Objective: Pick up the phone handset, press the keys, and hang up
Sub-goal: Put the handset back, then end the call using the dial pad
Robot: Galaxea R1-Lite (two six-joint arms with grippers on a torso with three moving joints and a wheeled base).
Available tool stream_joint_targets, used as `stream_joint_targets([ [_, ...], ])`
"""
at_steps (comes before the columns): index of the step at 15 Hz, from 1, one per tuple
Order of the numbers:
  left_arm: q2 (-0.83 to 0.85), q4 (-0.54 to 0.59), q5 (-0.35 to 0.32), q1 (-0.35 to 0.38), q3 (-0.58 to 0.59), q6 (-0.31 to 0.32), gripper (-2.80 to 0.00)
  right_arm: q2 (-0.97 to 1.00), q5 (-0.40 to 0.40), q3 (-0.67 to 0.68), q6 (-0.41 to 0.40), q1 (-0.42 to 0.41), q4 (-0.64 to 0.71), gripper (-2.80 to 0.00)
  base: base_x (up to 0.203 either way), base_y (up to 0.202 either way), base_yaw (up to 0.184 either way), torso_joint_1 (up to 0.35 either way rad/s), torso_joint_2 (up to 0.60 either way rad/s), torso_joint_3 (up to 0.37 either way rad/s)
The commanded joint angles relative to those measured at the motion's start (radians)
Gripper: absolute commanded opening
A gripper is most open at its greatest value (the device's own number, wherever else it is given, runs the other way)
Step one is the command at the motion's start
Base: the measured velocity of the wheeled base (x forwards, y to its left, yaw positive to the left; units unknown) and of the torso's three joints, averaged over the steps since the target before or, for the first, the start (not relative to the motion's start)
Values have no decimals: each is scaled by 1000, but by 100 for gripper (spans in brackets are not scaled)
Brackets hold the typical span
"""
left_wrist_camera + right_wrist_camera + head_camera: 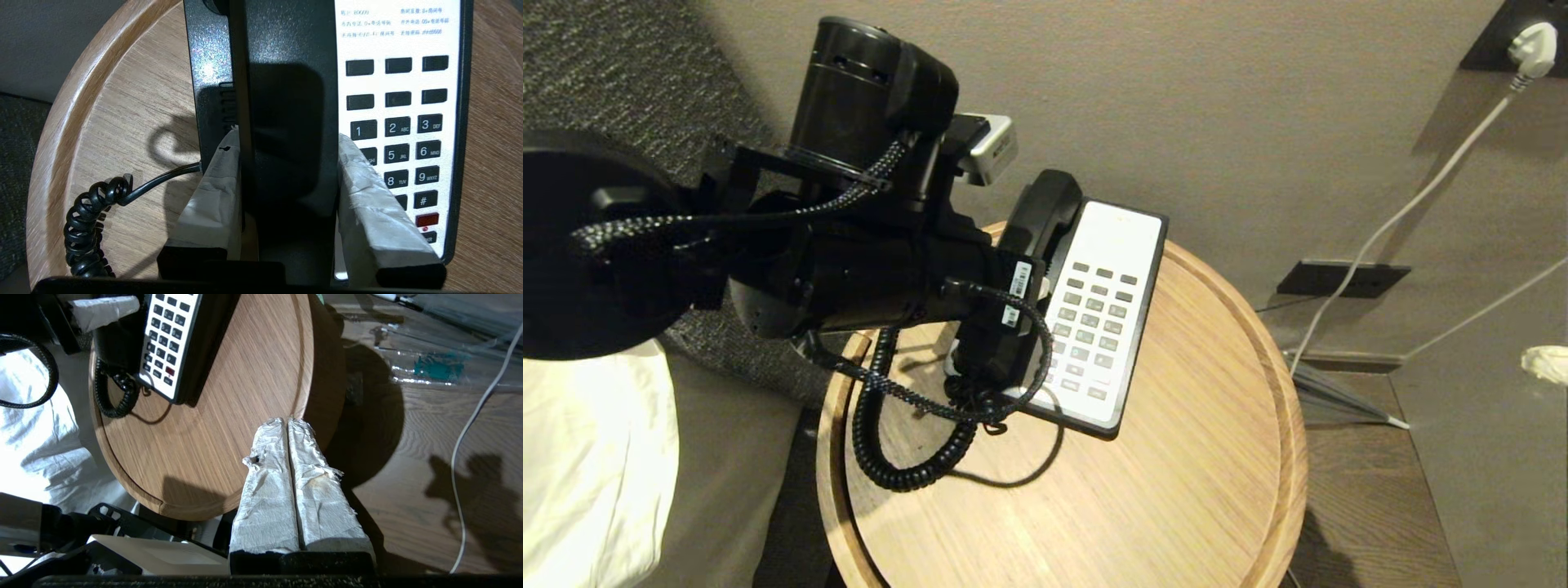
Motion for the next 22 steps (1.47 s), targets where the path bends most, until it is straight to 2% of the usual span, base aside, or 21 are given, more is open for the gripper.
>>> stream_joint_targets([
  [1, 4, -3, 1, 9, 9, -1, -280, -2, -1, 10, 3, 1, 1, -280, 0, 0, 0, 0, 0, 0],
  [6, 3, -3, -6, 18, -1, -1, -280, -4, 0, 11, 3, 2, 1, -280, 0, 0, 0, 0, 0, 0],
  [7, 6, -9, -13, 18, -4, -1, -114, -5, -1, 11, 3, 2, 1, -280, 0, 0, 0, 0, 0, 0],
  [8, 7, -10, -12, 18, -4, -1, 0, -5, -1, 13, 3, 1, 2, -280, 0, 0, 0, 0, 0, 0],
  [13, -12, -6, -7, 25, -32, 2, 0, -9, -1, 18, 3, 2, 9, -280, 0, 0, 0, 0, 0, 0],
  [17, -175, 40, -12, 49, -62, 2, 0, 6, 18, 25, -2, 5, -2, -280, 0, 0, 0, 0, 0, 0],
  [18, -240, 53, -13, 52, -56, 1, -280, 20, 46, 15, -5, 6, -3, -280, 0, 0, 0, 0, 0, 0],
  [22, -497, 79, -7, 53, -22, -30, -280, 130, 138, -78, -6, 44, -4, -280, 0, 0, 0, 0, 0, 0],
])
